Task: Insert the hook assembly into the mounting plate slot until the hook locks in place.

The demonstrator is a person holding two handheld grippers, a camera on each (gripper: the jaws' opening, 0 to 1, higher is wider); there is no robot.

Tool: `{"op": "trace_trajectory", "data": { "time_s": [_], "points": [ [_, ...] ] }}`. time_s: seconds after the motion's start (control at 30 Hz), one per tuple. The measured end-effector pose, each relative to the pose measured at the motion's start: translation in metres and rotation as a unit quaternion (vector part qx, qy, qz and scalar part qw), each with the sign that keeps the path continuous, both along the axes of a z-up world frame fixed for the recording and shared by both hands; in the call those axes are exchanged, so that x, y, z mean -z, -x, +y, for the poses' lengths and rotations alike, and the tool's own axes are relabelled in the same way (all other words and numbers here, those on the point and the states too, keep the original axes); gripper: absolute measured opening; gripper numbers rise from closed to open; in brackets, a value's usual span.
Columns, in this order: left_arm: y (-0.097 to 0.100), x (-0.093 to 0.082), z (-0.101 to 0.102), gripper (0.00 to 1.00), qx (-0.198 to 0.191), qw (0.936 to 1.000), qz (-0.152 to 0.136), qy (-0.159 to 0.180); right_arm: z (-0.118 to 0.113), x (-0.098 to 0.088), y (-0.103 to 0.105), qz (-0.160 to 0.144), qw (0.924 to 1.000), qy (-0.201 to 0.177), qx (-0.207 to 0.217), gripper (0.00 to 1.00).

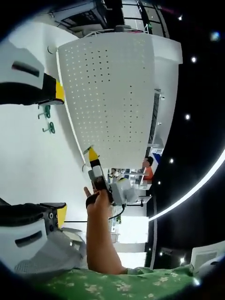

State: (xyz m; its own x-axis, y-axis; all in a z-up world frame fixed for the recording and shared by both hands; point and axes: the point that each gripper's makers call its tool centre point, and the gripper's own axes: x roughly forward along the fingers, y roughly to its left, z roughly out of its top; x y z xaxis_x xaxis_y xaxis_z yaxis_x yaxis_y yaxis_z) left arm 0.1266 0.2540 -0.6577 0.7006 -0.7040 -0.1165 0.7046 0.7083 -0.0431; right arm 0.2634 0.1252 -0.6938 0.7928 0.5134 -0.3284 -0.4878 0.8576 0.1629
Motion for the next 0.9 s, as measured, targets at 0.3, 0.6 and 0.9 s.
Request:
{"op": "trace_trajectory", "data": {
  "time_s": [0.3,0.6,0.9],
  "points": [
    [-0.022,-0.035,-0.009,0.89,0.003,0.9990,-0.043,0.007,-0.012,-0.030,-0.003,-0.045,0.9987,-0.005,0.022,0.01],
    [-0.037,-0.064,-0.020,0.89,0.003,0.9966,-0.078,0.026,-0.022,-0.075,-0.009,-0.128,0.9904,0.002,0.053,0.01],
    [-0.044,-0.070,-0.013,0.91,-0.001,0.9965,-0.074,0.039,-0.038,-0.113,-0.019,-0.185,0.9793,0.006,0.083,0.01]
  ]
}}
